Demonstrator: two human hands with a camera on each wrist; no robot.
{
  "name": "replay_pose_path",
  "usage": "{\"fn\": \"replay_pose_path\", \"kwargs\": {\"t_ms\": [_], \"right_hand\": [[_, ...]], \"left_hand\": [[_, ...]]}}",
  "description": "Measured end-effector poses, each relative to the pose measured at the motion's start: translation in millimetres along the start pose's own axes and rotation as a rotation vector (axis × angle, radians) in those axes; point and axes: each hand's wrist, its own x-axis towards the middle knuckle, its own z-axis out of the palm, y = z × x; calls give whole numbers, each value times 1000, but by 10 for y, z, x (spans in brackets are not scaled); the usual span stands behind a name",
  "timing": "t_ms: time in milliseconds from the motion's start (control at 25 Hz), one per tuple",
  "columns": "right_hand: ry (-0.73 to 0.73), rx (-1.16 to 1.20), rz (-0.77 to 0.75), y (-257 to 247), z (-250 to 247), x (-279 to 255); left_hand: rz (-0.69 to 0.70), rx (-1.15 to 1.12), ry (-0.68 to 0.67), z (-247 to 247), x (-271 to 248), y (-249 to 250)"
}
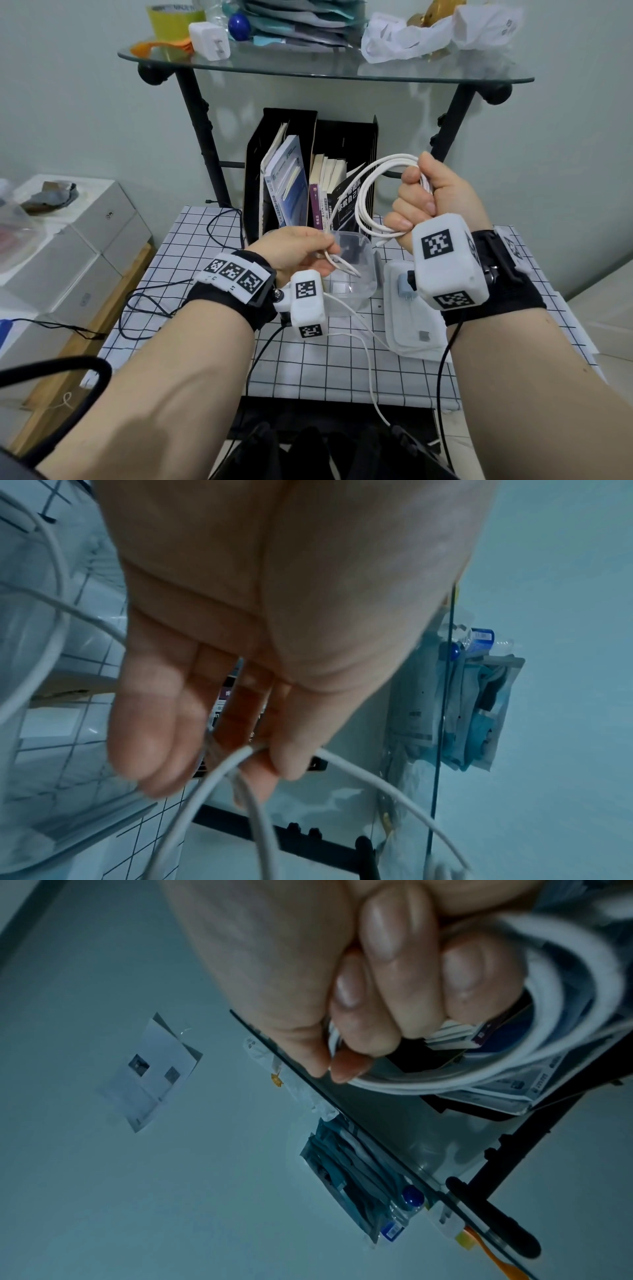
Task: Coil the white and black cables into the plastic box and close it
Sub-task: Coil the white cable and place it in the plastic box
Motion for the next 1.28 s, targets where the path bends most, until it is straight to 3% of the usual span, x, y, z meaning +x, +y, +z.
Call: {"fn": "replay_pose_path", "kwargs": {"t_ms": [360,600,800,960,1160,1280], "right_hand": [[62,249,-186,178,24,142],[162,147,-309,289,22,266],[197,-82,-380,393,2,271],[209,-503,-365,451,-29,263],[133,-908,-294,457,-48,197],[127,-968,-212,467,-110,244]], "left_hand": [[107,241,-109,263,-16,78],[123,172,-156,303,-53,163],[28,23,-242,272,-92,214],[-1,75,-346,260,-125,219],[13,57,-326,228,-156,280],[60,97,-264,192,-131,276]]}}
